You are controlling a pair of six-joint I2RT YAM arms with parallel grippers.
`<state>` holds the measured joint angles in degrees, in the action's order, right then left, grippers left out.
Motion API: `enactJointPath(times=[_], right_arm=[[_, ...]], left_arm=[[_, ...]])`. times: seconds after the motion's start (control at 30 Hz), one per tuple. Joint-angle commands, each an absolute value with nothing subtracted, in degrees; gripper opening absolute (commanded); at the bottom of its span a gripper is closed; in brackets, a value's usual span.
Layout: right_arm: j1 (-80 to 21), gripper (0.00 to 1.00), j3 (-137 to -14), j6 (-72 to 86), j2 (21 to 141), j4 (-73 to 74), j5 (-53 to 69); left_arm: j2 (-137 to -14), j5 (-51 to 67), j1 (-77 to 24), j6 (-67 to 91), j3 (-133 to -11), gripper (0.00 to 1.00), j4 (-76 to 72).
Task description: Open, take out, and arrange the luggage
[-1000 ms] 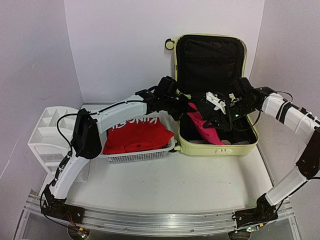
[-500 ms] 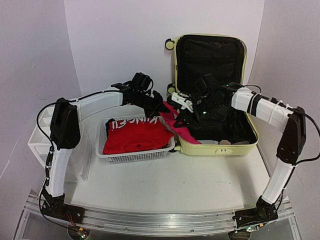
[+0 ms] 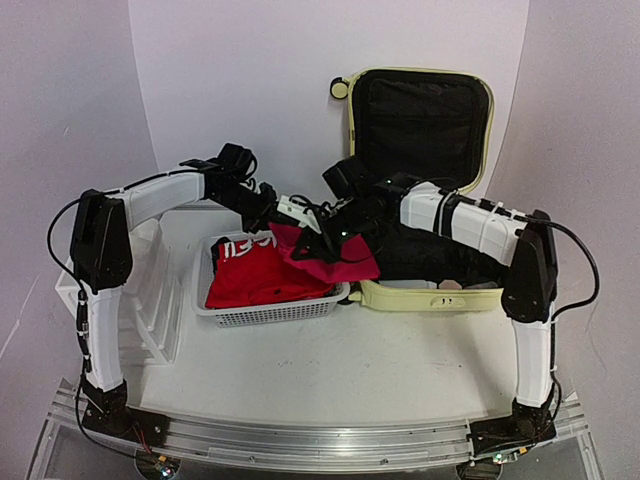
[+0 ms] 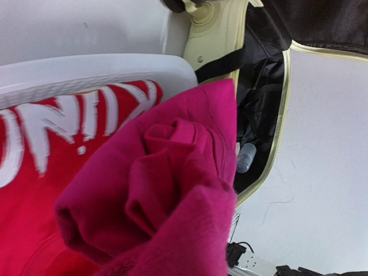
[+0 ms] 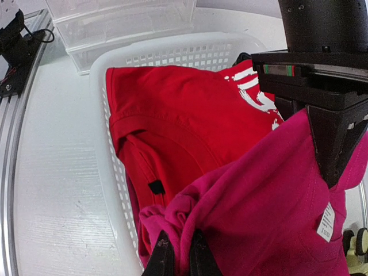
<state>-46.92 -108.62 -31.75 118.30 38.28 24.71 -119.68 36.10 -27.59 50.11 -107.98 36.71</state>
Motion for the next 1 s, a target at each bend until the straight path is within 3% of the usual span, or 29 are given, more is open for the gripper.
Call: enactJointPath(times=[0.0, 0.57, 0.87, 0.97], right_arm=[[-49.58, 0.00, -113.10, -27.69, 121.70, 45.29, 24.75], [-57.79, 0.00, -128.54, -20.39, 135.72, 44.34, 20.01], [-59.23, 0.04, -133.51, -16.50, 141.67, 41.97, 18.53], [-59.69, 0.06, -135.45, -14.81, 143.59, 40.80, 18.63]], left_arm=[[-113.08, 34.43, -22.14, 44.16, -106.62, 0.00, 36.12], [-114.96, 35.30, -16.06, 32.00, -108.77, 0.00, 48.01], [-116.60, 29.69, -15.71, 27.83, -110.44, 0.00, 51.26], [-116.04, 26.31, -15.48, 26.94, -109.95, 0.05, 52.60]])
